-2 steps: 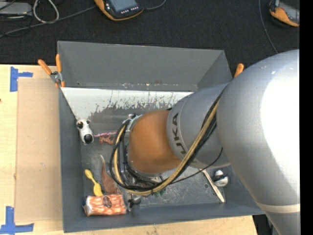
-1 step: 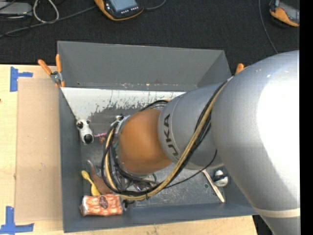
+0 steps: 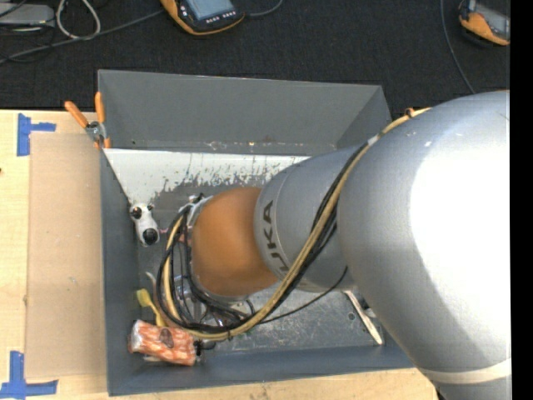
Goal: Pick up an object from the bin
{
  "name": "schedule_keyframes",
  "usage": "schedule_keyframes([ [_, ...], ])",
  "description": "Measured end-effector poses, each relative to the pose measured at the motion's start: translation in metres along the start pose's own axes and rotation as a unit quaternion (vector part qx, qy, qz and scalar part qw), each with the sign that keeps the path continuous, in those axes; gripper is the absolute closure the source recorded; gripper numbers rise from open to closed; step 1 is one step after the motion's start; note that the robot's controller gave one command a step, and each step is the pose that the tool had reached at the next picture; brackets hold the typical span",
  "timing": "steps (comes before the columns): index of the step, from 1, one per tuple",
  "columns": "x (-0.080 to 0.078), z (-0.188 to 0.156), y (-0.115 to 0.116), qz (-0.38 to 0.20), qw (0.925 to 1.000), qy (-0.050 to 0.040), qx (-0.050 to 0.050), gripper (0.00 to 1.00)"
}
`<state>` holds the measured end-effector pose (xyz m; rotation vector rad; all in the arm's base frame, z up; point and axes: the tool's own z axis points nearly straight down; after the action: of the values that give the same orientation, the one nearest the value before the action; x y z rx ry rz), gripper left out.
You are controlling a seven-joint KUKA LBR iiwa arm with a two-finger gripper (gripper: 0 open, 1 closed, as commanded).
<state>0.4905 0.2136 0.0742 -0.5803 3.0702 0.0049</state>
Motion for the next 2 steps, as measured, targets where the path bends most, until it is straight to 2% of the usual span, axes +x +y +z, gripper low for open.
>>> schedule_keyframes([
  [1, 0.002, -0.066, 0.002, -0.077, 0.9971, 0.0025, 0.000, 0.00],
  [2, -0.011, -0.150, 0.007, -0.174, 0.9847, 0.0042, -0.001, 0.00],
])
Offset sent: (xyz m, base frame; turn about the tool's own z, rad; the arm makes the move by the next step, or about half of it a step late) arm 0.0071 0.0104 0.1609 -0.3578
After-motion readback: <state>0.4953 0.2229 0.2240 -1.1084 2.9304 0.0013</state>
